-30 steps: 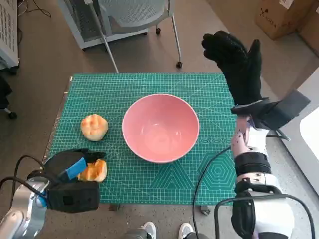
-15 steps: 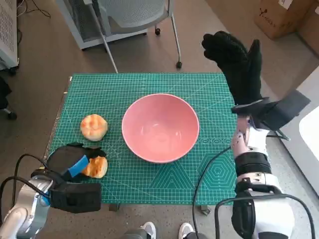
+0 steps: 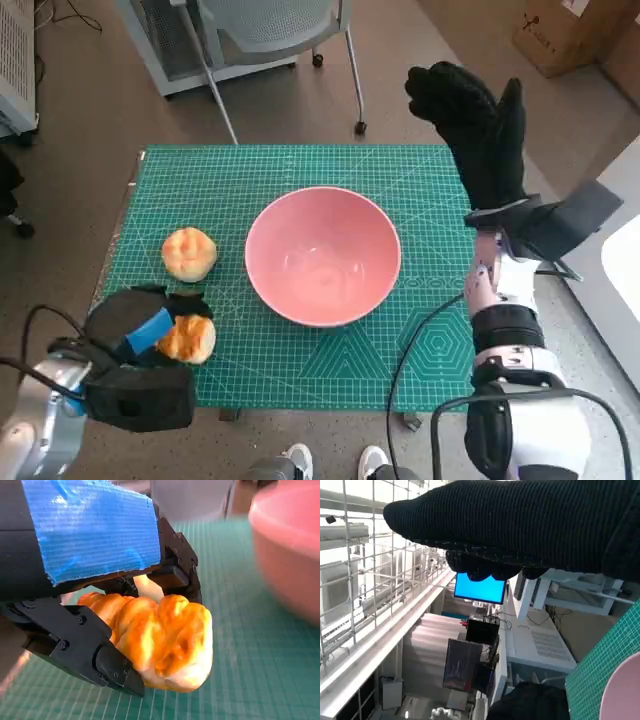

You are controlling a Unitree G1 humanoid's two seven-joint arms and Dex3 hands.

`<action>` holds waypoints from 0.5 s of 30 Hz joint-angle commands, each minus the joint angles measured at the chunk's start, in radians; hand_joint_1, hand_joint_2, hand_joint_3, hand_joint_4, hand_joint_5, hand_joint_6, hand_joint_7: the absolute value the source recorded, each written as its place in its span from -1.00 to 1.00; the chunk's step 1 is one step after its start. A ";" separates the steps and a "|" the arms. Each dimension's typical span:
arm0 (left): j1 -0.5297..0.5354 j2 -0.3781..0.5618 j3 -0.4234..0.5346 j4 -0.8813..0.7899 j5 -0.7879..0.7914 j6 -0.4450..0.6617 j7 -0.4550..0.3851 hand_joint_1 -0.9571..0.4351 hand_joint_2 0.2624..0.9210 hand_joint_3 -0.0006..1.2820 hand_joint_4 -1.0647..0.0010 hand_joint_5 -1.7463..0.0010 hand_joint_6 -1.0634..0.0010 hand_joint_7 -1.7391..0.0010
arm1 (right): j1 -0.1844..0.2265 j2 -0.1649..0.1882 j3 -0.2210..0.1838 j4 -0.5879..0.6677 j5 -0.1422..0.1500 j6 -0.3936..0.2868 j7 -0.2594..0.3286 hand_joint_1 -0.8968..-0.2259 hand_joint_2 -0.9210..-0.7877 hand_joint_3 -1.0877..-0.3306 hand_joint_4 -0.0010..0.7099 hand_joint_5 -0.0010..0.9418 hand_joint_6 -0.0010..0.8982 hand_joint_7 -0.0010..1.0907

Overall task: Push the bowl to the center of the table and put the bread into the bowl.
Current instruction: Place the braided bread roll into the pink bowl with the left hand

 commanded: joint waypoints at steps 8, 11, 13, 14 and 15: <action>-0.226 0.019 0.068 -0.104 -0.035 -0.031 -0.011 0.38 0.96 -0.99 -0.40 -0.24 -0.43 -0.20 | 0.012 -0.005 0.006 0.025 -0.011 0.013 -0.005 -0.55 -1.00 0.33 -0.38 -1.00 -0.19 -1.00; -0.314 0.006 0.036 -0.077 -0.028 -0.049 -0.006 0.38 0.96 -0.99 -0.41 -0.22 -0.43 -0.21 | 0.010 -0.004 0.007 0.028 -0.011 0.013 -0.004 -0.54 -1.00 0.33 -0.38 -1.00 -0.20 -1.00; -0.372 -0.007 0.006 -0.050 -0.019 -0.063 0.001 0.38 0.96 -0.99 -0.42 -0.21 -0.43 -0.22 | 0.010 -0.003 0.006 0.029 -0.010 0.013 -0.002 -0.53 -1.00 0.33 -0.38 -0.99 -0.20 -1.00; -0.403 -0.017 -0.013 -0.032 -0.014 -0.073 0.006 0.38 0.96 -0.99 -0.42 -0.21 -0.43 -0.22 | 0.009 -0.002 0.006 0.029 -0.009 0.013 -0.001 -0.53 -1.00 0.33 -0.38 -0.99 -0.20 -1.00; -0.425 -0.023 -0.027 -0.018 -0.009 -0.081 0.009 0.38 0.96 -0.99 -0.42 -0.21 -0.43 -0.22 | 0.009 -0.002 0.006 0.030 -0.008 0.013 0.000 -0.53 -1.00 0.33 -0.38 -0.99 -0.20 -1.00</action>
